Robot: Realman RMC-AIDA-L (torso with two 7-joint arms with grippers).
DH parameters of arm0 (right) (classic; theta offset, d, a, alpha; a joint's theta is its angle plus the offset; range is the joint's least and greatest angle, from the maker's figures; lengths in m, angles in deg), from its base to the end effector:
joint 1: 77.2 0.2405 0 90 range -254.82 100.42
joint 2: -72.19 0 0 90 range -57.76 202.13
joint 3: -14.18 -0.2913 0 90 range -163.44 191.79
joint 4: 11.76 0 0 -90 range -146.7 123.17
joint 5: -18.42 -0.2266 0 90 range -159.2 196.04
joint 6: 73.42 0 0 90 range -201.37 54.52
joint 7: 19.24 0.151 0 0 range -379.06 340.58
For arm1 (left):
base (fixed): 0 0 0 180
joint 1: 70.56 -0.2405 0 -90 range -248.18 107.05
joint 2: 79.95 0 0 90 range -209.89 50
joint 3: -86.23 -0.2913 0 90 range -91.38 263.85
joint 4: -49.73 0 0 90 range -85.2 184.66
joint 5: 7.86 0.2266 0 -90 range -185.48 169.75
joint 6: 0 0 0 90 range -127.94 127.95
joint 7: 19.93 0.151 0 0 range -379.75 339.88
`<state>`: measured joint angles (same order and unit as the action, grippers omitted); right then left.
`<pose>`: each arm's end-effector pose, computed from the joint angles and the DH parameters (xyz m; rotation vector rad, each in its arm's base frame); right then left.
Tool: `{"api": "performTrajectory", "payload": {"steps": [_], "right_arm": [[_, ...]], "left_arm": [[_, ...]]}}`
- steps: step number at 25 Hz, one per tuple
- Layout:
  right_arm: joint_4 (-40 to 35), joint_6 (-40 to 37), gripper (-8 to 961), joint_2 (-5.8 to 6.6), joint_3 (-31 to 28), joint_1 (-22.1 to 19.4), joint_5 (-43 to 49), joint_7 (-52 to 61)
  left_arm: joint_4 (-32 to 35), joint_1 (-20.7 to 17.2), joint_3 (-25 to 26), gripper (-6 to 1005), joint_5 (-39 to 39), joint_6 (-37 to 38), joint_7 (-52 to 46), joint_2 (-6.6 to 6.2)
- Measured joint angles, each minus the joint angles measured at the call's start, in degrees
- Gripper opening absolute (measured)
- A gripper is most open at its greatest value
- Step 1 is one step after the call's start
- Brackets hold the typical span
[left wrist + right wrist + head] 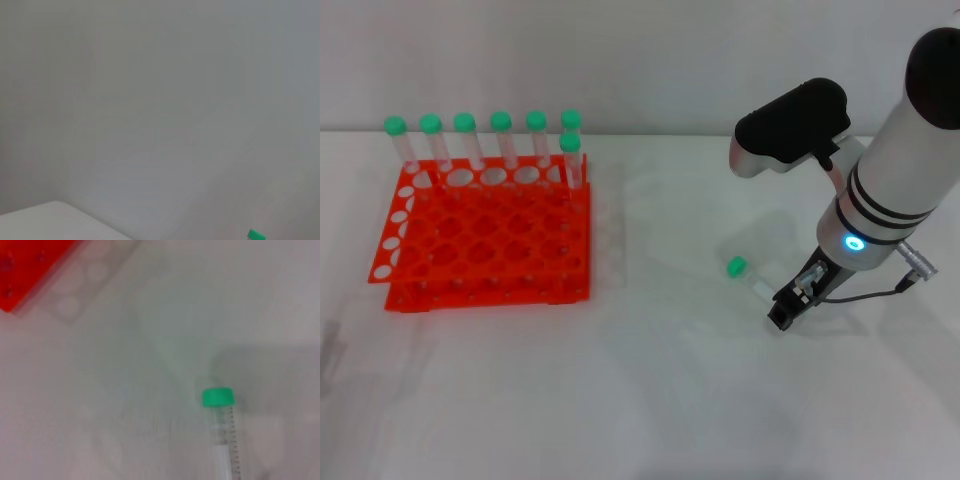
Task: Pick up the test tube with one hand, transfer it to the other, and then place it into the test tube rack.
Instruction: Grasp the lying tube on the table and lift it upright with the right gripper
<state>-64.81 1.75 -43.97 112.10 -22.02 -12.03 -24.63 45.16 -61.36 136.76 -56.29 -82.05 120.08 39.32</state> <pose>0.1569 0.4442 -0.0852 -2.3428 1.0324 -0.6658 -0.4357 0.2354 -0.0091 -1.2667 -0.9327 -1.0354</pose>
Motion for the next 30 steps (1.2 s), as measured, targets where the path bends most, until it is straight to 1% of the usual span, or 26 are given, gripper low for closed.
{"api": "performTrajectory", "payload": {"steps": [6, 16, 19, 30], "right_arm": [[2.0, -0.3, 494, -0.03, 2.8, 2.0, -0.1, 0.0], [3.3, -0.7, 383, -0.04, 3.0, 2.4, -0.6, -0.3], [3.4, -0.9, 311, -0.04, 3.0, 2.3, -0.6, -0.3], [4.3, -1.8, 312, -0.04, 3.8, 2.2, -0.9, -0.3]], "left_arm": [[0.0, 0.3, 0.1, 882, -0.1, 0.0, 0.0, 0.0], [0.0, 0.5, 0.1, 881, -0.1, 0.0, -0.1, 0.0], [0.0, 0.6, 0.1, 881, -0.1, 0.0, -0.1, 0.0], [0.0, 0.6, 0.1, 880, -0.1, 0.1, -0.1, 0.0]]}}
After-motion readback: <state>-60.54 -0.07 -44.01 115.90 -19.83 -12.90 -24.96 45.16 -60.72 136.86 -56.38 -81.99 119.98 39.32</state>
